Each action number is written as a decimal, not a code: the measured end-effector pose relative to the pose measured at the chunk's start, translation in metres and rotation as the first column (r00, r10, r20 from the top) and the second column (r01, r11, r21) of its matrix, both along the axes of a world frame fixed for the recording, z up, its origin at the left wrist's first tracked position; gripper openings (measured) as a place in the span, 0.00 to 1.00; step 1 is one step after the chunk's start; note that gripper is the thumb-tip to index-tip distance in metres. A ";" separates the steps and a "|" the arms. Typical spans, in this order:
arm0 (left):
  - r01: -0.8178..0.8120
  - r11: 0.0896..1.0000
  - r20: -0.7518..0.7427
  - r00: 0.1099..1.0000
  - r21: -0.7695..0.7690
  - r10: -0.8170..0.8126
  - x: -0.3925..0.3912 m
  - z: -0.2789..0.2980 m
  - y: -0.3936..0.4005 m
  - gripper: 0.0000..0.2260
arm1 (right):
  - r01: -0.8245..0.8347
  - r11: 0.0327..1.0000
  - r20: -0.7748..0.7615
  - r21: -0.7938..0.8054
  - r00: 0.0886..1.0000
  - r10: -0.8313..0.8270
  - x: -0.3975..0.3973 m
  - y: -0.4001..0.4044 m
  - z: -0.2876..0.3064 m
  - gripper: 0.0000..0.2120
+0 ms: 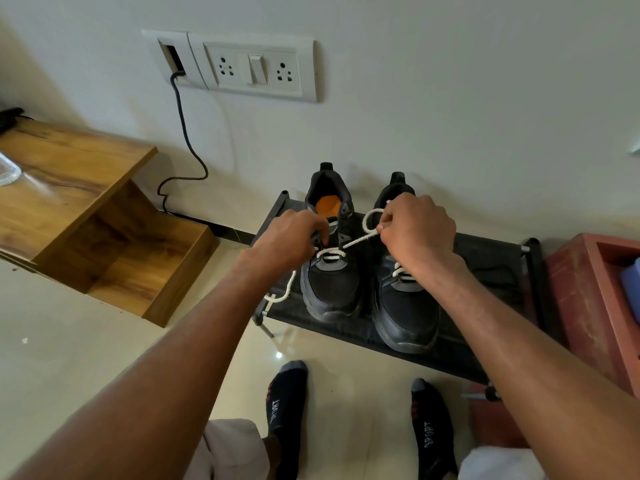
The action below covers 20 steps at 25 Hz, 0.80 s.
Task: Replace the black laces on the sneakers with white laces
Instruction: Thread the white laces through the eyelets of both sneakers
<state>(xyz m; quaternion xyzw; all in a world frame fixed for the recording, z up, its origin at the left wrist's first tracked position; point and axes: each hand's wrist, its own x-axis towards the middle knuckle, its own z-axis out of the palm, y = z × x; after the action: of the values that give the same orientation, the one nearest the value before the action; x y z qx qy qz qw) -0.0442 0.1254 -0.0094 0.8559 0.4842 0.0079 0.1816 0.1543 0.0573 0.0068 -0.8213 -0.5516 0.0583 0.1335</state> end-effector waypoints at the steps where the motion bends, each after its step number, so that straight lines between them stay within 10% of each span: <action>1: 0.022 1.000 0.005 1.000 -0.008 -0.022 -0.001 0.002 -0.001 0.17 | -0.041 0.999 -0.029 -0.011 0.999 0.040 0.001 -0.001 0.003 0.04; 3: 0.061 0.998 0.031 0.998 -0.022 -0.060 -0.001 0.009 -0.004 0.18 | -0.215 0.973 -0.318 -0.084 0.931 0.178 0.002 -0.003 0.015 0.06; 5: -0.012 1.000 0.123 0.992 0.020 0.009 0.002 0.016 -0.004 0.18 | -0.440 0.889 -0.702 -0.129 0.674 0.231 -0.003 -0.007 0.032 0.08; 8: -0.351 0.927 0.416 0.829 -0.134 0.374 0.008 0.029 -0.003 0.12 | -0.557 0.830 -0.848 -0.005 0.442 0.292 -0.014 -0.009 0.045 0.10; 11: -0.380 0.657 0.490 0.451 -0.651 0.746 0.008 0.047 -0.017 0.15 | -0.376 0.916 -0.848 0.140 0.432 0.306 -0.027 -0.002 0.044 0.05; 14: -0.152 0.472 0.401 0.344 -0.869 0.849 0.010 0.060 -0.032 0.26 | -0.152 0.970 -0.899 0.191 0.368 0.235 -0.033 0.000 0.043 0.08; 20: -0.274 0.684 0.528 0.467 -0.676 0.709 0.000 0.062 -0.047 0.25 | 0.126 0.990 -0.996 0.064 0.069 0.056 -0.019 0.002 0.034 0.03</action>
<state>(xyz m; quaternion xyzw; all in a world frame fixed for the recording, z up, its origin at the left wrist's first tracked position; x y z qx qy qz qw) -0.0441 0.0781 0.0528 0.5022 0.5788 0.2943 0.5711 0.1356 0.0595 0.0406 -0.5626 -0.2945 0.5625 0.5294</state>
